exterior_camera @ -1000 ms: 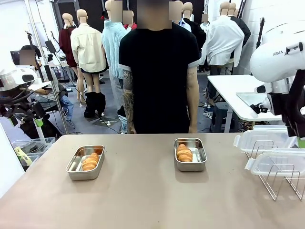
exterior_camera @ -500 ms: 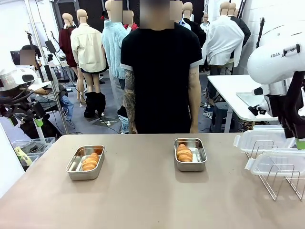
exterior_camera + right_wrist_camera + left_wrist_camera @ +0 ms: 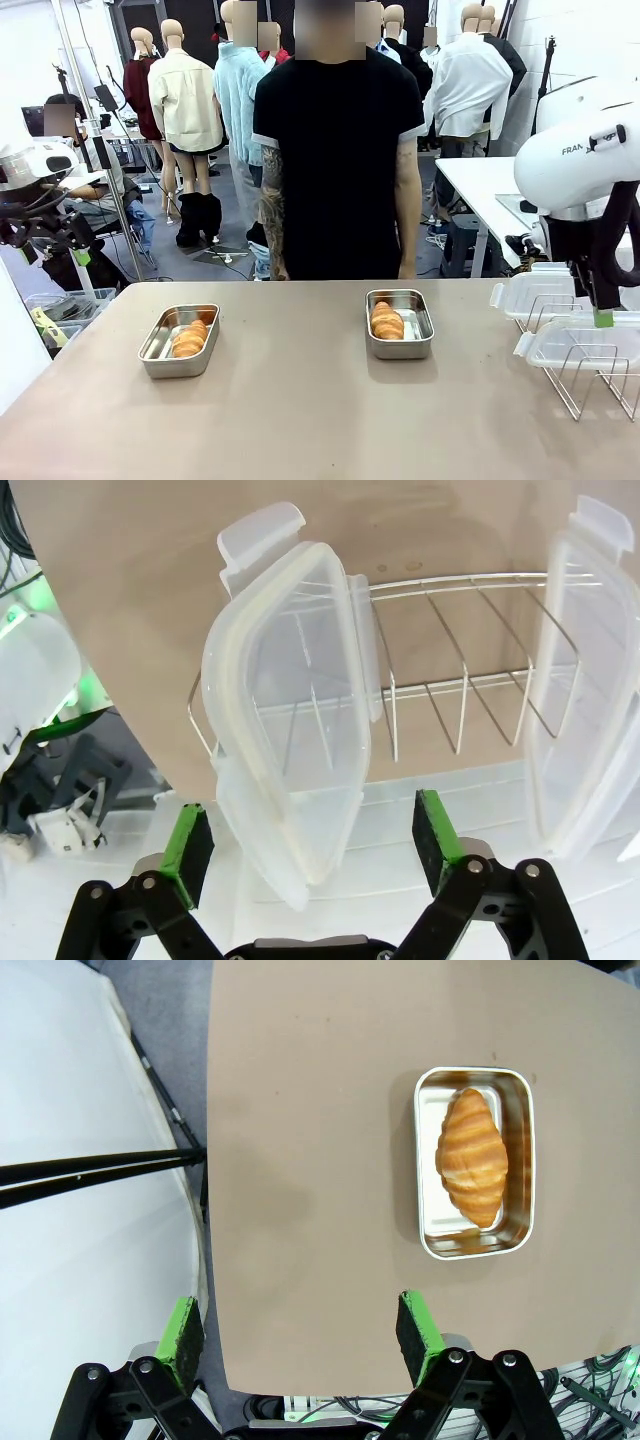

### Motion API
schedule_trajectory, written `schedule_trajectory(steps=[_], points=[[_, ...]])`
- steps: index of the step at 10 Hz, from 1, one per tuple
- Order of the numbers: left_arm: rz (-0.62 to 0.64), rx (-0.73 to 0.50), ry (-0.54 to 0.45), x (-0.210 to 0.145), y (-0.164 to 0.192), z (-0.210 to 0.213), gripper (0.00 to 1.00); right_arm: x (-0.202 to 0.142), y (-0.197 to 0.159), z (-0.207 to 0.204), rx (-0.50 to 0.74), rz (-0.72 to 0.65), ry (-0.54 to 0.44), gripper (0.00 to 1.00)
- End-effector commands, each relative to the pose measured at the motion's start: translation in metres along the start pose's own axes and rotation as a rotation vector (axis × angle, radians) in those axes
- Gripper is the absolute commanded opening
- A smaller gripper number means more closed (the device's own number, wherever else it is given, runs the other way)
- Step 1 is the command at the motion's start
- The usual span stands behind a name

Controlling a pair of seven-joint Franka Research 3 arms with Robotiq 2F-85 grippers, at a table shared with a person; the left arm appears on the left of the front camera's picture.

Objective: Place the bread in airtight containers.
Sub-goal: Pick up one Airtight Container lid and hand it to the human.

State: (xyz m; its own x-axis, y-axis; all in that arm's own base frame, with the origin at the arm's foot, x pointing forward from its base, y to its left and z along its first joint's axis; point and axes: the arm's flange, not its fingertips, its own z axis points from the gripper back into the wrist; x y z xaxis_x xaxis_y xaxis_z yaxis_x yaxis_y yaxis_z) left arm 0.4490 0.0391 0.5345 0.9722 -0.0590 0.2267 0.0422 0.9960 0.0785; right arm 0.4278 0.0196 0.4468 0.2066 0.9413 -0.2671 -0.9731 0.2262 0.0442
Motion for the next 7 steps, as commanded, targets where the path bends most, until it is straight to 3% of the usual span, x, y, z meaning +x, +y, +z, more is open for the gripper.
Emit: schedule_trajectory(steps=[1, 4, 7], points=[[0.016, 0.025, -0.004, 0.000, 0.001, 0.001, 1.00, 0.007, 0.000, -0.007, -0.002, -0.006, -0.010, 1.00], [0.016, 0.025, -0.004, 0.000, 0.001, 0.001, 1.00, 0.022, -0.006, -0.018, -0.068, -0.058, -0.012, 1.00], [0.016, 0.025, -0.004, 0.000, 0.001, 0.001, 1.00, 0.030, -0.011, -0.030, -0.050, -0.076, 0.000, 1.00]])
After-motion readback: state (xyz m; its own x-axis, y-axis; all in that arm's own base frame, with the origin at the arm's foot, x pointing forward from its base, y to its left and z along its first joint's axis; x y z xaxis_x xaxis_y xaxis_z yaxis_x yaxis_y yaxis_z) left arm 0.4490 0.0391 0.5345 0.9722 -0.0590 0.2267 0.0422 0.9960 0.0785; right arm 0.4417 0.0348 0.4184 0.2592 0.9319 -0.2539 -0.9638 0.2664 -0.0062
